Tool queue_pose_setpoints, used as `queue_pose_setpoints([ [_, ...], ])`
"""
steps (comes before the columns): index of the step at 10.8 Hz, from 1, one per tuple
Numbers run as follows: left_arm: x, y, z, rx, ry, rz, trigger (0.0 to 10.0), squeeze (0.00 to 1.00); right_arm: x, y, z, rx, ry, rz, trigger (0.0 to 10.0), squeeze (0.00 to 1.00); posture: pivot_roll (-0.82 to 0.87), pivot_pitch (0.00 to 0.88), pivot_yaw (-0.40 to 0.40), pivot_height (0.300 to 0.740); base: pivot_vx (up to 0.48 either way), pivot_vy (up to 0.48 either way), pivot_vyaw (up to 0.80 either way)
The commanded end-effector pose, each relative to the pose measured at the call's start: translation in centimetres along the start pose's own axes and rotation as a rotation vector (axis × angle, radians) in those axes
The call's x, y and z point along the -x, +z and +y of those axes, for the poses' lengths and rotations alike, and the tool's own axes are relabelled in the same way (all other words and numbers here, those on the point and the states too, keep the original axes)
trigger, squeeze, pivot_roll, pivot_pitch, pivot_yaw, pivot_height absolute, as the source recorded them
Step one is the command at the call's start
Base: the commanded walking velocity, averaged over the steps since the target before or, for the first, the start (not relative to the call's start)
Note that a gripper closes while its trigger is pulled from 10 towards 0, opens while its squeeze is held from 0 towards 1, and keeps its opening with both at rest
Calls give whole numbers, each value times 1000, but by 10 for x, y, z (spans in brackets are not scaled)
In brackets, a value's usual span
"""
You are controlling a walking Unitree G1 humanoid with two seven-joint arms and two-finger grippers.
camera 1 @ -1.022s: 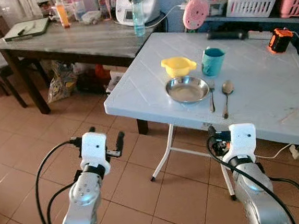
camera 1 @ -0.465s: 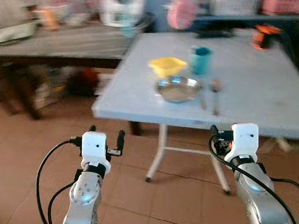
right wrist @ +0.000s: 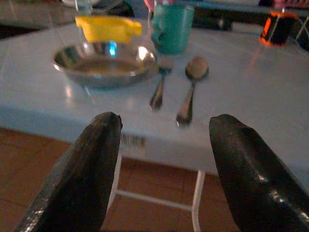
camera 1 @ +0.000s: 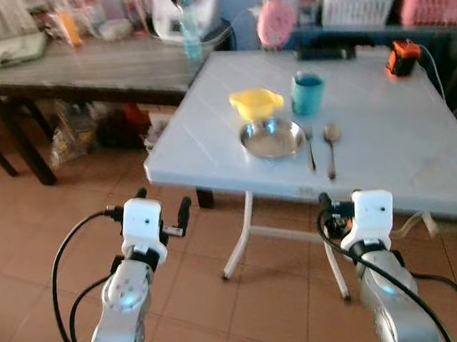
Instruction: Setting the table
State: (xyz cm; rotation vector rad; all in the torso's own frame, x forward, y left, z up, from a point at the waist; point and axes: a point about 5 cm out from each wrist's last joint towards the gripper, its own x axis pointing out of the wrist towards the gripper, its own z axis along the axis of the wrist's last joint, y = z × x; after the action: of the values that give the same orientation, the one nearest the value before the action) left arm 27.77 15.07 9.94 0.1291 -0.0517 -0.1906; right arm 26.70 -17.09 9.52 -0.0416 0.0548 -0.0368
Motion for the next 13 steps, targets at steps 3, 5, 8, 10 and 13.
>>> queue_pose_setpoints([
  [3, 1, 3, 1, -14, -24, -16, 10000, 0, -3, 2, -7, 7, -53, -7, 10000, 0, 63, 0, 35, 740, 463, 0, 0],
  [5, 0, 3, 0, -14, -34, -17, 10000, 0, -4, 0, -8, 81, -80, 8, 10000, 0, 64, 0, 35, 740, 463, 0, 0],
  [8, 3, 1, -2, -15, -44, -4, 10000, 0, -7, 1, -6, 68, -117, -20, 10000, 0, 69, 0, 36, 740, 412, 0, 0],
  [10, 6, -2, -1, -1, -9, 16, 10000, 0, -5, -3, -2, 57, -85, 29, 10000, 0, 72, 0, 34, 740, 0, 0, 0],
  [13, 7, -7, 1, 7, 2, 58, 10000, 0, -1, -1, 2, -16, -47, 6, 10000, 0, 74, 0, 31, 740, 0, 0, 0],
])
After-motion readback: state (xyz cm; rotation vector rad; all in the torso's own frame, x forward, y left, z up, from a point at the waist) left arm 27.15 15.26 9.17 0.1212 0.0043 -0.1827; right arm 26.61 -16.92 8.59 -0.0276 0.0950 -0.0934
